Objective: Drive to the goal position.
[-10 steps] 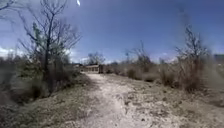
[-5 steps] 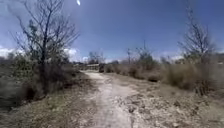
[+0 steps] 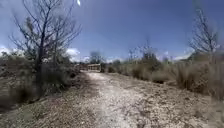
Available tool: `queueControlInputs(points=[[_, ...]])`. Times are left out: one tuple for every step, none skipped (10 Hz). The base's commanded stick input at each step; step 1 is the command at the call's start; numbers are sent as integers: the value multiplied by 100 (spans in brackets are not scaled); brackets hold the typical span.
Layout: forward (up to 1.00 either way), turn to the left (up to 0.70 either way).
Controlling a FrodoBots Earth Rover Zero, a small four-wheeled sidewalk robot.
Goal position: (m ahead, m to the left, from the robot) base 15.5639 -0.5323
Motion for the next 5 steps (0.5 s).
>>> queueControlInputs(points=[[70, 0], [70, 0], [70, 0], [70, 0], [70, 0]])
